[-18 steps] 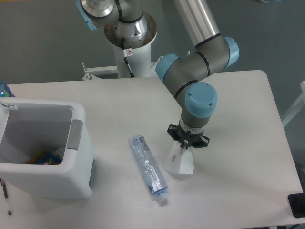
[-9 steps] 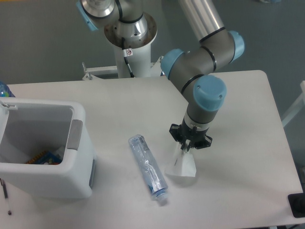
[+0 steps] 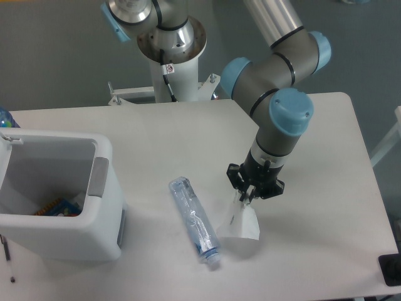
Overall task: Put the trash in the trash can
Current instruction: 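Close the gripper on the white paper wrapper, then lift the wrapper and carry it over the white trash bin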
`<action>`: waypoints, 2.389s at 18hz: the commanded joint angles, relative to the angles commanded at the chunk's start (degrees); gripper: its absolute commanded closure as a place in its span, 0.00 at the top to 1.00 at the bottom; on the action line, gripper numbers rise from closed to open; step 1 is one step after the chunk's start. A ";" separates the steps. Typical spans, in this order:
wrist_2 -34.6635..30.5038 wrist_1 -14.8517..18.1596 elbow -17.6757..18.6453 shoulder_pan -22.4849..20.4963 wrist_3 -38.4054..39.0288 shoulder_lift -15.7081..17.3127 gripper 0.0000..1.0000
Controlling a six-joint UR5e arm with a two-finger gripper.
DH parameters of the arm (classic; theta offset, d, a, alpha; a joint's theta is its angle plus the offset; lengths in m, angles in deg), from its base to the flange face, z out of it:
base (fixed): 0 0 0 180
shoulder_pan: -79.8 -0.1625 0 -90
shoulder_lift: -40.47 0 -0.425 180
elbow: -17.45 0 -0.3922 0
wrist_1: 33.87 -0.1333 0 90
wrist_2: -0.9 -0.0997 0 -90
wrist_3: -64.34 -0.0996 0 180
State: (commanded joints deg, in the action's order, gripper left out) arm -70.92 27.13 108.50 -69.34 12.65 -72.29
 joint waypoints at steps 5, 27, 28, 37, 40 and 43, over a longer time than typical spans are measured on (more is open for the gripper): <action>1.86 0.00 -0.79 -0.44 0.18 0.35 0.00; 19.79 0.09 -2.46 4.65 12.57 13.45 0.00; 19.79 0.00 -2.63 5.26 13.18 14.15 0.00; 19.70 -0.26 -7.11 13.44 23.03 16.87 0.00; 19.70 -0.35 -7.21 15.20 23.82 17.23 0.00; 19.44 -0.35 -5.81 17.31 23.65 18.54 0.01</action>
State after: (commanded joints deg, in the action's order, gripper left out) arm -51.48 26.78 102.70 -52.04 36.30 -53.75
